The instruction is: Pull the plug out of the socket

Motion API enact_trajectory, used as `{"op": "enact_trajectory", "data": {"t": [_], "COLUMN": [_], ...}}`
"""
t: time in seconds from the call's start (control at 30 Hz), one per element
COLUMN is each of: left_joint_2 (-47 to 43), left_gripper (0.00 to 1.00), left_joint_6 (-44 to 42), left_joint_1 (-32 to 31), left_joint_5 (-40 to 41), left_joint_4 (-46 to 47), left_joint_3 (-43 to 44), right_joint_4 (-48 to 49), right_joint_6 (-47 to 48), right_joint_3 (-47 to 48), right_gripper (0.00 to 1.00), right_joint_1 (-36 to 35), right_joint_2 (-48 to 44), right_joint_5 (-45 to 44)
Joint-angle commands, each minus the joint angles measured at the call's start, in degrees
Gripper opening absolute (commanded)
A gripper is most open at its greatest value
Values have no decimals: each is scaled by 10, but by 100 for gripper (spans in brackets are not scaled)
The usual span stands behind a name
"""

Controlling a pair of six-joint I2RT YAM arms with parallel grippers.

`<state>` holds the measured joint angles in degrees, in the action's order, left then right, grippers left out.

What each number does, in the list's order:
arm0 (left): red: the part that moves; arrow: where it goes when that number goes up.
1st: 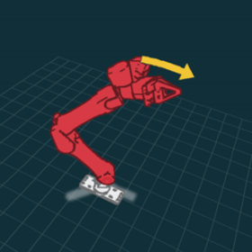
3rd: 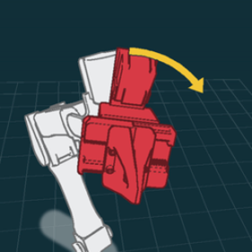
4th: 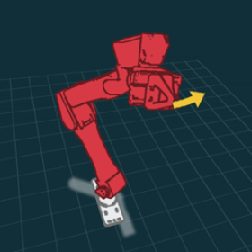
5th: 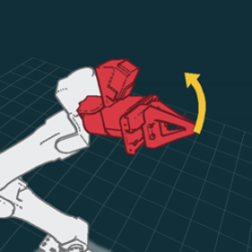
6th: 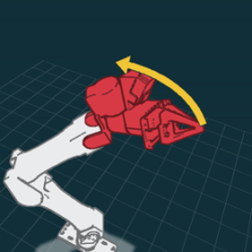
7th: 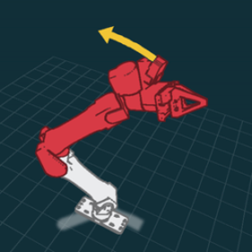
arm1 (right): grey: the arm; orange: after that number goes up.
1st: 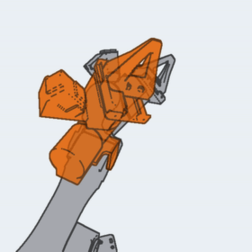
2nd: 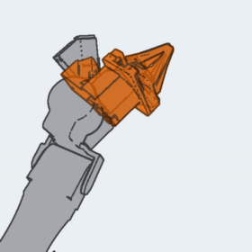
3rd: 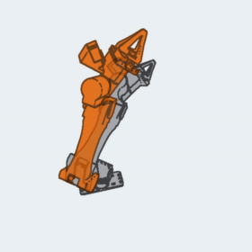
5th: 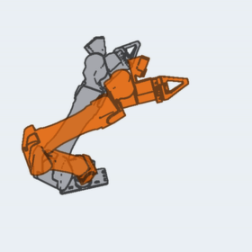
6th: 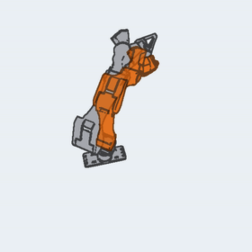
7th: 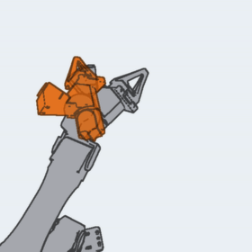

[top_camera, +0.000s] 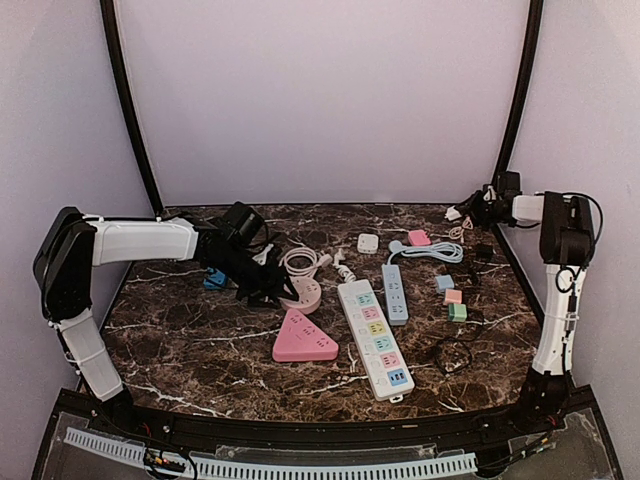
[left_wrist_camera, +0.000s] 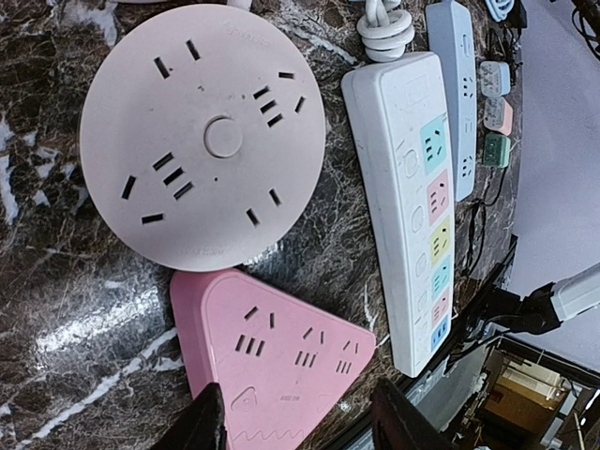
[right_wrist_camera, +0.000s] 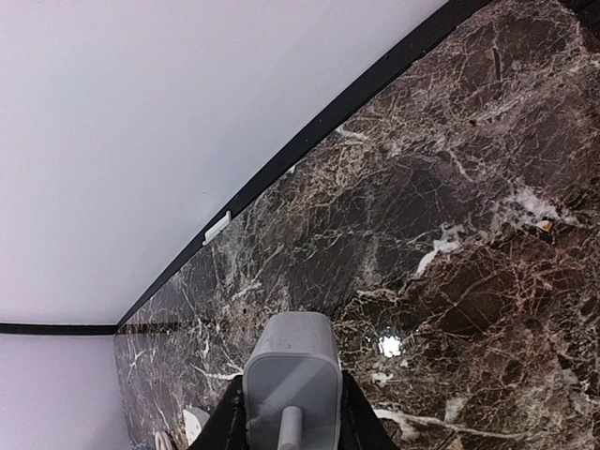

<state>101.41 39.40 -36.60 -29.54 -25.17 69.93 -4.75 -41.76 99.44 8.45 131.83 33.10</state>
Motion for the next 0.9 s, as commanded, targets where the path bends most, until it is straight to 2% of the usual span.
{"op": "enact_trajectory", "data": {"t": [0.0, 0.2, 0.7, 0.87], "left_joint_2": [-8, -3, -1, 1], "left_gripper": [52, 52, 52, 52], "left_joint_6": [5, 8, 15, 16], "left_joint_1": [-2, -3, -5, -5], "left_joint_5": [-4, -7, -6, -6], "left_joint_4": [7, 11, 17, 19], "left_joint_3": [-5, -5, -8, -6], "right_joint_4": [8, -1, -47, -61], "right_joint_6": [-11, -6, 29, 48], "right_joint_3": [4, 3, 22, 5], "right_gripper": [26, 30, 32, 32], "right_joint_1": [8, 13, 14, 14], "right_joint_2": [8, 13, 18, -3], "right_joint_5": [21, 23, 0, -38]}}
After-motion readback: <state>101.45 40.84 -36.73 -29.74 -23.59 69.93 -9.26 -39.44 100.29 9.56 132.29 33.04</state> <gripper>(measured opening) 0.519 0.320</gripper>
